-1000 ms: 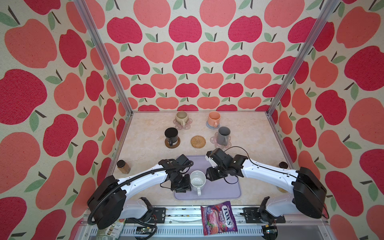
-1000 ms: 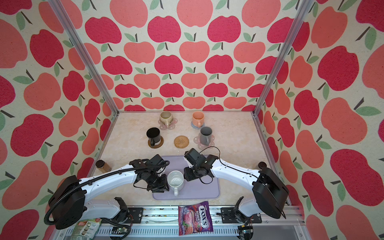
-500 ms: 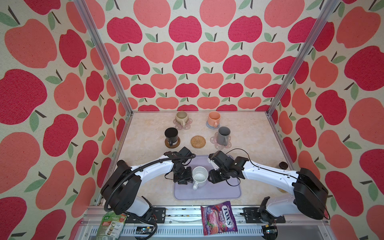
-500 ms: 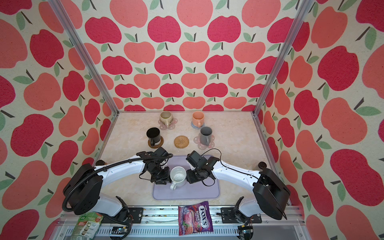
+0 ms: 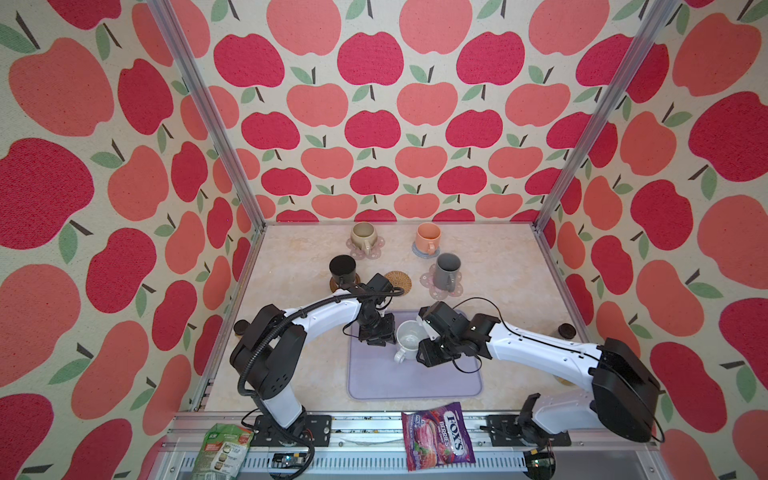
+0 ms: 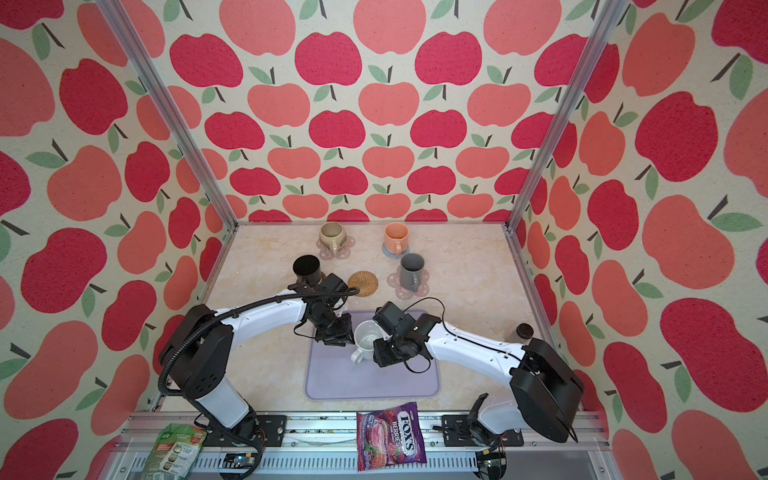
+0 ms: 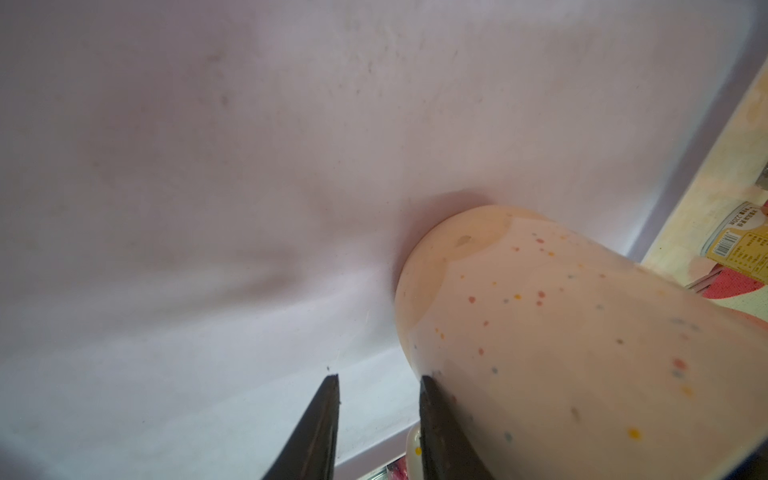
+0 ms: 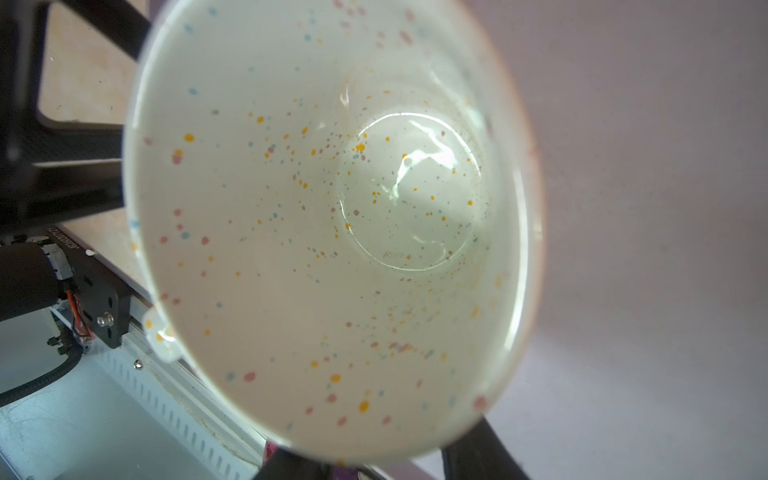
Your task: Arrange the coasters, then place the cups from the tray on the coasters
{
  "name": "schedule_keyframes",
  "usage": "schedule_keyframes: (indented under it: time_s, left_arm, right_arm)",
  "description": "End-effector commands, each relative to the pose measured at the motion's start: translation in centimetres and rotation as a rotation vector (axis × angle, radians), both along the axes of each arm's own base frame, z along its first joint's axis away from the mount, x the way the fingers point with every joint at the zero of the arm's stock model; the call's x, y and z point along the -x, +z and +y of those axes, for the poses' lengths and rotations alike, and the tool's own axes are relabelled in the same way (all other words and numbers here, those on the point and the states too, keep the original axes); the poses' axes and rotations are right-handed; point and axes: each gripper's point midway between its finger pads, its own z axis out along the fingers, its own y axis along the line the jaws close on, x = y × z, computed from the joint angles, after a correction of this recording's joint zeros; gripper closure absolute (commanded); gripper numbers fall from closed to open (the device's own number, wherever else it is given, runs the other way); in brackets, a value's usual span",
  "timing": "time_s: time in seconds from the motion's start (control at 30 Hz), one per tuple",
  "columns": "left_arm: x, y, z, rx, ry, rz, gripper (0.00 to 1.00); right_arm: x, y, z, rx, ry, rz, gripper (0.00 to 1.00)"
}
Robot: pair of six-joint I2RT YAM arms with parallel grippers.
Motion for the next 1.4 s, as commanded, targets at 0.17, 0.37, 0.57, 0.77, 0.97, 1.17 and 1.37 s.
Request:
schedule_keyframes:
  time_s: [0.17, 0.37, 0.57, 0.77, 0.97, 1.17, 1.37]
  left_arm:
    - [0.3, 2.2, 2.9, -0.114, -0.100, -0.082, 0.63]
    - [1.3, 3.5, 5.0, -0.174, -0.125, -0.112, 0.62]
    - [2.2, 5.0, 5.5, -0.176, -0.138, -0.175, 0.61]
    - [3.4, 6.1, 4.7, -0.167, -0.191, -0.264, 0.61]
    - [4.6, 8.1, 3.9, -0.130, -0.259, -0.350, 0.60]
    - [5.4, 8.6, 3.3, -0.118, -0.317, -0.405, 0.60]
    - [6.5, 8.3, 2.1, -0.099, -0.406, -0.414, 0.59]
  right_arm:
    - [0.1, 1.6, -2.2, 0.023, -0.029, -0.054, 0.58]
    - [-0.1, 3.5, -4.3, 0.050, -0.037, -0.114, 0.58]
    - [-0.7, 5.5, -6.9, 0.099, -0.054, -0.194, 0.57]
    - [-2.3, 7.2, -8.5, 0.088, -0.097, -0.257, 0.56]
    - [-3.3, 8.0, -10.9, 0.118, -0.157, -0.288, 0.54]
    - [-3.5, 8.7, -12.9, 0.110, -0.227, -0.307, 0.53]
    - [-3.5, 8.9, -14.0, 0.098, -0.281, -0.316, 0.51]
